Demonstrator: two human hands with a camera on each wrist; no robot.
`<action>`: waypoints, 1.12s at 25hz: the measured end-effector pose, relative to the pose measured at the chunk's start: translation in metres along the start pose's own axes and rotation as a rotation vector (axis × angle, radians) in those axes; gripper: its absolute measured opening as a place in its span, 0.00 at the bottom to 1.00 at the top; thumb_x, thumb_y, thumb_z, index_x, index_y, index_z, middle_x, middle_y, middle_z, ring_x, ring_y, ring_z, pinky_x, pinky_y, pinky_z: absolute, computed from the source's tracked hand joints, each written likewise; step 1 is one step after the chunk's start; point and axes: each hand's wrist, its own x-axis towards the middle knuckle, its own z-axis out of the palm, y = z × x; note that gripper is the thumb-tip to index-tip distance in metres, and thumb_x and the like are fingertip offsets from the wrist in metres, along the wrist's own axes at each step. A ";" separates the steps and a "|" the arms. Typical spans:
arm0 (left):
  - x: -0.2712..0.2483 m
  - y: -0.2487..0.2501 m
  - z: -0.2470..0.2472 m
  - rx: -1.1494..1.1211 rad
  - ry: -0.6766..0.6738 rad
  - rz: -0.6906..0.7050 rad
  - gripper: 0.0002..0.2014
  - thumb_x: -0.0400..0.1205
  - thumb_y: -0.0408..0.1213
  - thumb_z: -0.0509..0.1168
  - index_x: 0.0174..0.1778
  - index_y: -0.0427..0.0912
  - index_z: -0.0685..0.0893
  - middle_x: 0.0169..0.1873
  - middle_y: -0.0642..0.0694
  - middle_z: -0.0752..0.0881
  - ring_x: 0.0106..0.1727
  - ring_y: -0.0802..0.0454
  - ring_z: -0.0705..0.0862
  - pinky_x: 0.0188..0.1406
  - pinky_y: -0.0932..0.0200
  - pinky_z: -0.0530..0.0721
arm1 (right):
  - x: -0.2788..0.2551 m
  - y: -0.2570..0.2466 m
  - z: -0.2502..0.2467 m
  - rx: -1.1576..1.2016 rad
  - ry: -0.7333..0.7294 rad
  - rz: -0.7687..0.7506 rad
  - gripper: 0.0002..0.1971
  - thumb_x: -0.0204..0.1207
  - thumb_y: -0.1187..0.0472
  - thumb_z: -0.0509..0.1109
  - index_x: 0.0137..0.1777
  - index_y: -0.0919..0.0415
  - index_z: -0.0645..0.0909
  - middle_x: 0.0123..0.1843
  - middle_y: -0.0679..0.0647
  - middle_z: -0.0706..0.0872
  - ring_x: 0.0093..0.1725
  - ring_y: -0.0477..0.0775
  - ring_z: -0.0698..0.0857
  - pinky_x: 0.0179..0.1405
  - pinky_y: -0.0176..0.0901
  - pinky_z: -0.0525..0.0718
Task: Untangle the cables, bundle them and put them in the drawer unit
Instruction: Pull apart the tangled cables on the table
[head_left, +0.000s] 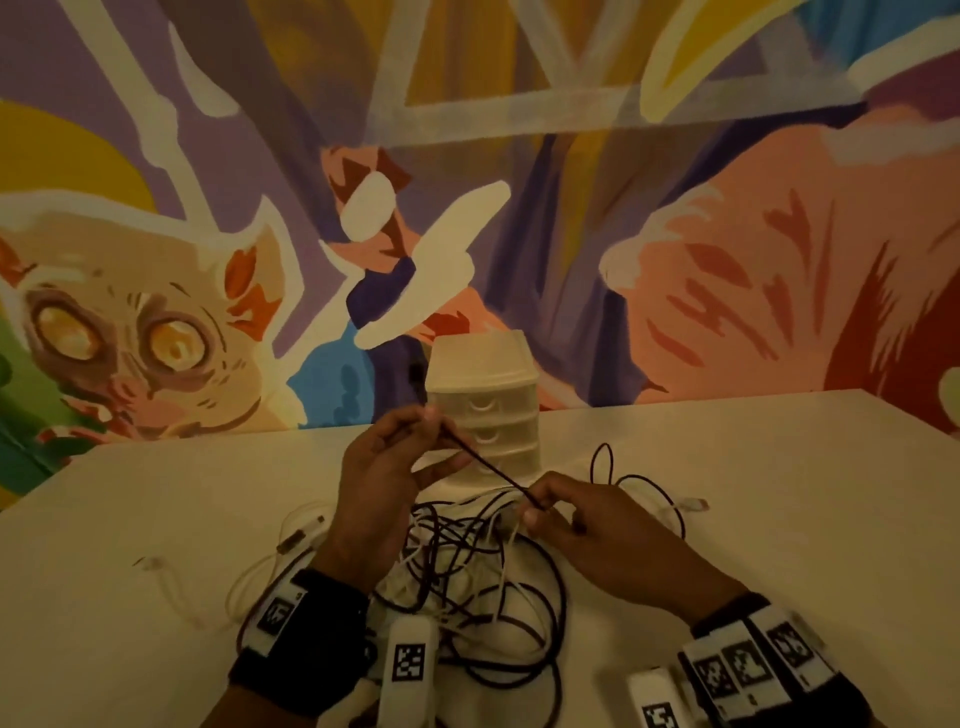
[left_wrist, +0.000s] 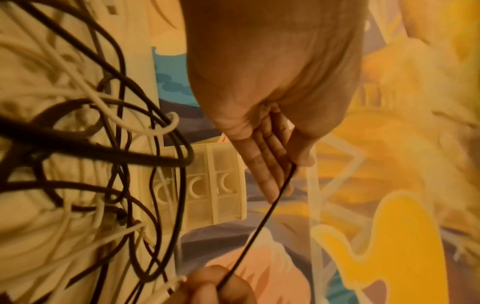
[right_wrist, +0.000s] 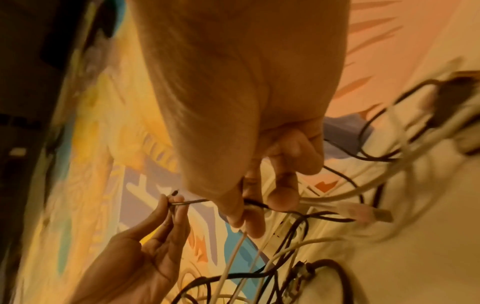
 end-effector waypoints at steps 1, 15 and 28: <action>0.003 0.004 -0.010 -0.090 0.025 0.023 0.08 0.86 0.37 0.70 0.54 0.35 0.87 0.47 0.36 0.90 0.48 0.42 0.91 0.57 0.43 0.94 | 0.002 -0.002 0.005 -0.056 -0.032 0.015 0.08 0.90 0.40 0.65 0.57 0.40 0.83 0.53 0.36 0.91 0.41 0.33 0.84 0.42 0.32 0.77; -0.021 0.002 -0.046 0.311 -0.400 -0.296 0.18 0.82 0.53 0.79 0.59 0.42 0.92 0.35 0.53 0.83 0.29 0.57 0.75 0.30 0.64 0.75 | 0.003 -0.026 0.010 0.304 0.212 0.007 0.03 0.81 0.56 0.80 0.52 0.46 0.94 0.44 0.50 0.95 0.47 0.52 0.93 0.49 0.43 0.88; -0.028 0.014 -0.029 0.412 -0.164 0.167 0.05 0.84 0.33 0.74 0.43 0.42 0.94 0.43 0.48 0.96 0.46 0.59 0.92 0.50 0.70 0.85 | 0.012 -0.026 0.007 0.152 0.066 -0.042 0.07 0.86 0.48 0.76 0.58 0.44 0.81 0.54 0.40 0.93 0.38 0.46 0.82 0.45 0.41 0.82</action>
